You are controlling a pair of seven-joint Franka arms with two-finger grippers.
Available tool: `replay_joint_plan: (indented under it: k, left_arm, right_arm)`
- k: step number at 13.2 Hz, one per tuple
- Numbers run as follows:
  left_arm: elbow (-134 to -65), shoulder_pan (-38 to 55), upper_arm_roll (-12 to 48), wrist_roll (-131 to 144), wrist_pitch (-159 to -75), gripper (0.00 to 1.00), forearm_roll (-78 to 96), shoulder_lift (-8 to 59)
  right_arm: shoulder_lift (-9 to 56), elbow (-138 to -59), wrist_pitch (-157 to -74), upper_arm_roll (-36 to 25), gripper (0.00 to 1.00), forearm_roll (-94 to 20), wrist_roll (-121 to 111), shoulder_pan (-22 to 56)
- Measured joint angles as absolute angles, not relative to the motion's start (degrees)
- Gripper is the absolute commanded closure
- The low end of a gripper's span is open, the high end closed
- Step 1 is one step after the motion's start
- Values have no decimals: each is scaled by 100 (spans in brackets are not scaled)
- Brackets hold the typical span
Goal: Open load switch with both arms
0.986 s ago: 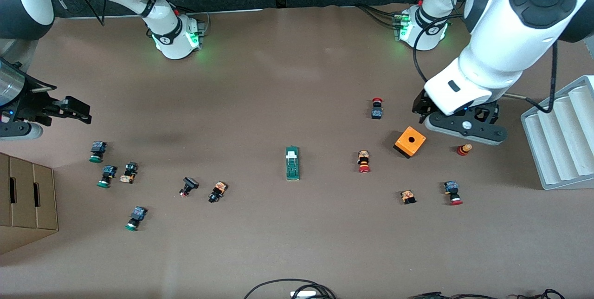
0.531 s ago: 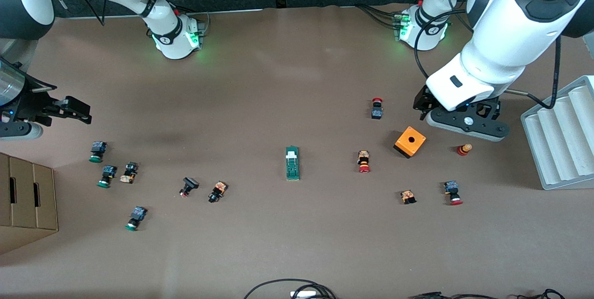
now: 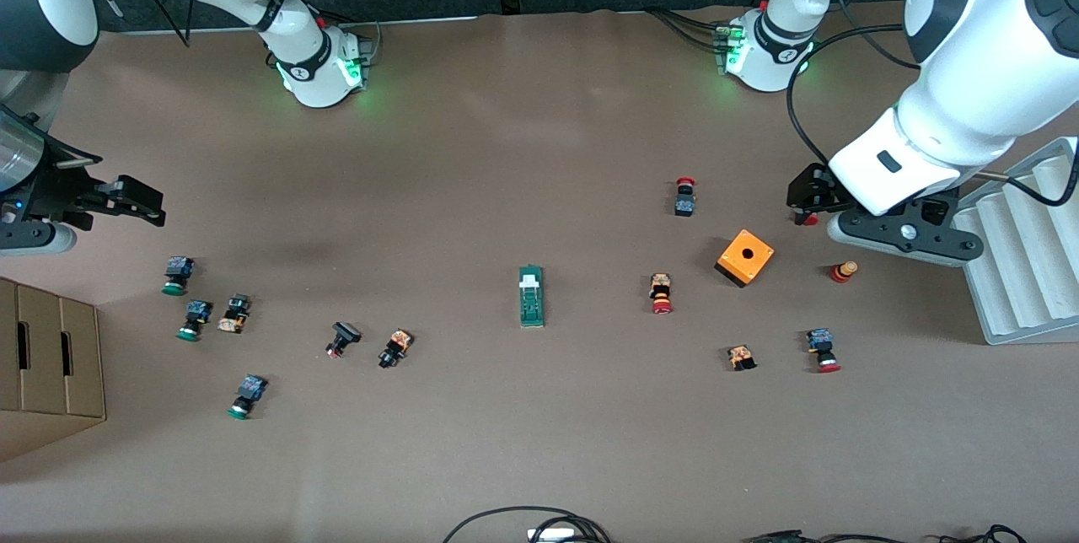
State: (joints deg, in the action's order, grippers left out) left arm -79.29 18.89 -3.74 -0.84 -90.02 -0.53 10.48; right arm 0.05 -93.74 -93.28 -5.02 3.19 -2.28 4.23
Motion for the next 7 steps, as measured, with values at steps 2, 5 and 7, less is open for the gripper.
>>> replay_joint_plan:
  k: [2, 5, 7]
  left_arm:
    - [-7936, 1363, 154, -83, -9002, 0, -52, 1029]
    - [-7978, 721, 624, -71, -9005, 0, -52, 991]
    - [-8291, 338, 654, -67, -9116, 0, -51, 804]
  right_arm:
    - [5, -9374, -9328, -504, 0, 319, -228, 423]
    - [5, -9374, -9328, -501, 0, 319, -228, 424]
    - [5, -9374, -9329, -495, 0, 319, -228, 426]
